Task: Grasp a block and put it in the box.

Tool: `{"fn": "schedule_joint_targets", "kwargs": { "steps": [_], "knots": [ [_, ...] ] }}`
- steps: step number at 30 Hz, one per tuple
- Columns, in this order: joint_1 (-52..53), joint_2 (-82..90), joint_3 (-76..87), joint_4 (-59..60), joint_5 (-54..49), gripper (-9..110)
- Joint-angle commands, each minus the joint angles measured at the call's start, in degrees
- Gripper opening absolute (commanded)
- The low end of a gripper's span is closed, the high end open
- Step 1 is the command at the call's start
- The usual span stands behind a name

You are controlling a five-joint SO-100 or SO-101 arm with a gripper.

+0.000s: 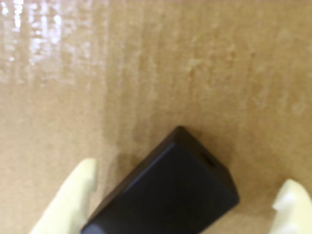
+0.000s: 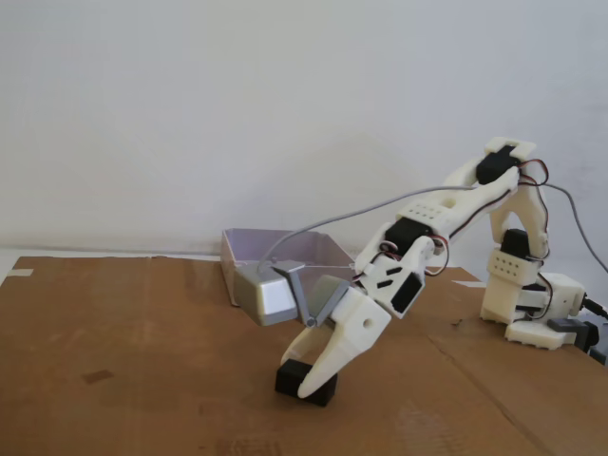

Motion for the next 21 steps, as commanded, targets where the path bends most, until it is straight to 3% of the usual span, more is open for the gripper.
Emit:
{"fn": "schedule_joint_targets", "kwargs": {
  "steps": [1, 21],
  "knots": [
    [0.09, 2.02, -2.55, -1.85, 0.26, 42],
    [-0.35, 2.29, 0.62, -1.85, 0.26, 42]
  ]
}}
